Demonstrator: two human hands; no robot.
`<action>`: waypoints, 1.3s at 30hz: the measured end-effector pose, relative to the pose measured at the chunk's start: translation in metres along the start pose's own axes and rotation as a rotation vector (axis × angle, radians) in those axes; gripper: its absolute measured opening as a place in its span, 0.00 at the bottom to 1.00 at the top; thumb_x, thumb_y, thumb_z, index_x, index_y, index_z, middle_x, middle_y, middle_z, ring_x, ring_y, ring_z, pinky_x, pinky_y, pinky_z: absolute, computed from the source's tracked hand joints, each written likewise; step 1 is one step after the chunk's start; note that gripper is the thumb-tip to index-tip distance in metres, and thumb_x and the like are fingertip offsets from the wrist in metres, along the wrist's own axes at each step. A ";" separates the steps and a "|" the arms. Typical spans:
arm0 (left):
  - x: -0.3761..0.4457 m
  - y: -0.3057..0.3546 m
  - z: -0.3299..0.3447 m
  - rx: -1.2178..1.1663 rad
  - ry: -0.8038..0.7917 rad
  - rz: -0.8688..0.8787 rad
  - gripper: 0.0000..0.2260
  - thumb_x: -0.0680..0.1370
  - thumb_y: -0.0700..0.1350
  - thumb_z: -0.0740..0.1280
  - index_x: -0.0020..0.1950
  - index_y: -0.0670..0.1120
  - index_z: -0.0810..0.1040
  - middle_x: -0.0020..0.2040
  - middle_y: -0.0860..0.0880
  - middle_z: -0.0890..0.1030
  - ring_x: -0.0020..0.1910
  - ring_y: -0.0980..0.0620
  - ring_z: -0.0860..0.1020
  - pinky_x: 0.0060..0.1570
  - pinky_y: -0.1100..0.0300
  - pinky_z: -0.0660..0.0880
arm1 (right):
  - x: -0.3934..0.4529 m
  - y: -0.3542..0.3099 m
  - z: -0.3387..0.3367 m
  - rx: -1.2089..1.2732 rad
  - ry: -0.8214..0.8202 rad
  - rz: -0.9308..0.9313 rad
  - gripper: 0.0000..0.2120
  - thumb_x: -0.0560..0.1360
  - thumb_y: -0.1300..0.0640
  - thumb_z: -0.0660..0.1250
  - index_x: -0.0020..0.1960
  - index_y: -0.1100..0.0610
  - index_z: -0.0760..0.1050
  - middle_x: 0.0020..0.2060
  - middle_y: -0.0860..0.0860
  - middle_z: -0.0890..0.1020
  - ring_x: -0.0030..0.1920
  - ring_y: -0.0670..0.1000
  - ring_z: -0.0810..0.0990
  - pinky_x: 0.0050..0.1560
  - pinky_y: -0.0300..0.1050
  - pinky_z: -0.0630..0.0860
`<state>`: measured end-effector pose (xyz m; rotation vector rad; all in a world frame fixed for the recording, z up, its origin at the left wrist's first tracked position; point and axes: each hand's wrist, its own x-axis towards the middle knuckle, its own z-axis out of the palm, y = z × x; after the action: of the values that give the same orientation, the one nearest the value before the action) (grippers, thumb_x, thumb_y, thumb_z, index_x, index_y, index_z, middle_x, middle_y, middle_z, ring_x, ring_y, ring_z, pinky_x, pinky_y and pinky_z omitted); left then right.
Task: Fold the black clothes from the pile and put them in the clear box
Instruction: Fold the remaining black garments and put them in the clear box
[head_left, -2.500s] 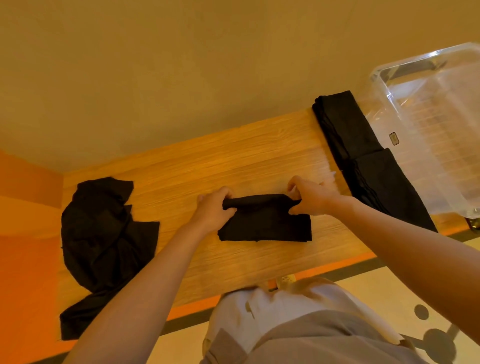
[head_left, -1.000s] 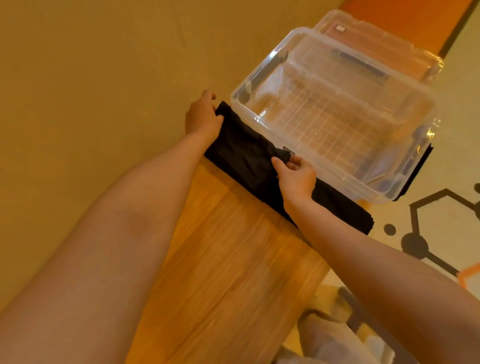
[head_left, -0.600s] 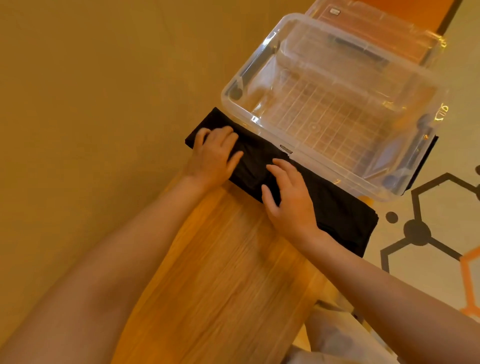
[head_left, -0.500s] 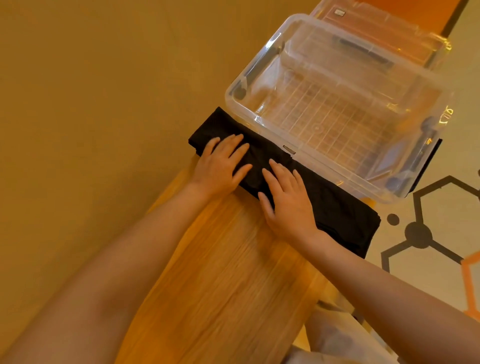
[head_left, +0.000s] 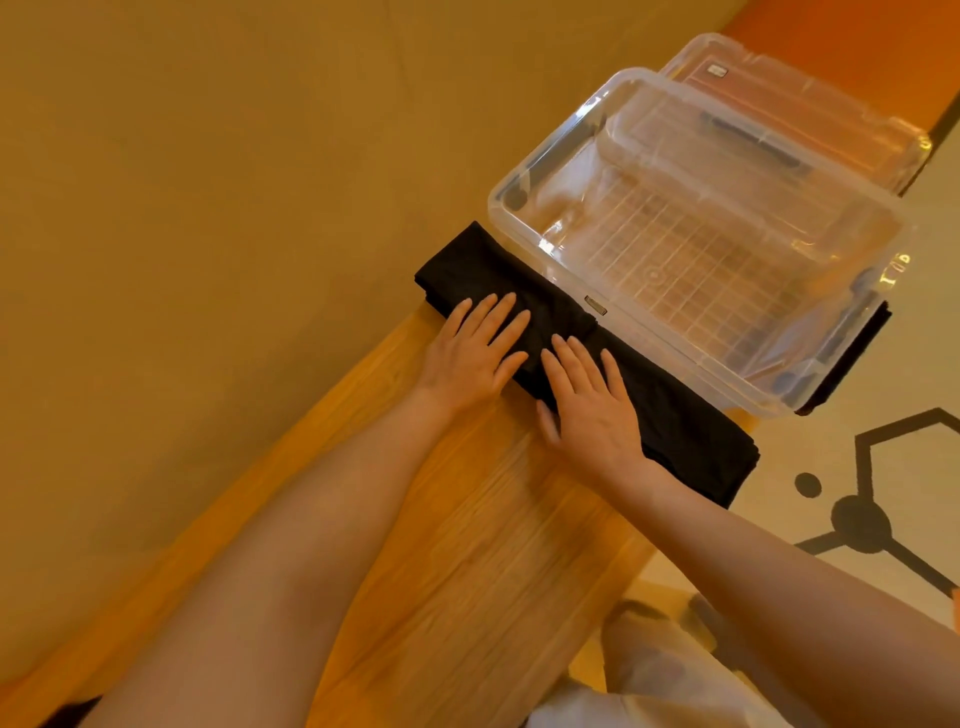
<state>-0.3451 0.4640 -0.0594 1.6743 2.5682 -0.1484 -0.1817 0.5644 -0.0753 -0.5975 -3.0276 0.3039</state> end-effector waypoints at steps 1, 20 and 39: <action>-0.012 0.003 0.001 -0.013 0.015 0.003 0.25 0.81 0.56 0.48 0.73 0.46 0.67 0.73 0.42 0.67 0.72 0.44 0.67 0.71 0.46 0.62 | -0.003 0.000 -0.002 -0.007 0.006 -0.033 0.26 0.79 0.47 0.55 0.74 0.57 0.64 0.74 0.55 0.64 0.75 0.54 0.59 0.75 0.58 0.53; -0.266 0.146 0.021 -0.186 -0.030 -0.789 0.25 0.79 0.58 0.53 0.66 0.46 0.76 0.65 0.44 0.77 0.62 0.45 0.77 0.66 0.52 0.58 | -0.084 -0.037 -0.004 -0.096 -0.200 -0.880 0.25 0.76 0.46 0.51 0.68 0.54 0.72 0.67 0.56 0.74 0.65 0.58 0.74 0.65 0.58 0.70; -0.443 0.206 0.055 -0.263 0.120 -1.381 0.27 0.82 0.61 0.45 0.72 0.48 0.68 0.72 0.47 0.70 0.70 0.47 0.68 0.72 0.49 0.59 | -0.184 -0.186 0.038 -0.123 -0.260 -1.364 0.29 0.69 0.46 0.71 0.68 0.54 0.71 0.65 0.56 0.76 0.61 0.58 0.77 0.58 0.58 0.75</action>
<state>0.0223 0.1373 -0.0725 -0.3650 3.0786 0.2225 -0.0836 0.3184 -0.0760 1.5460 -2.8490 0.0977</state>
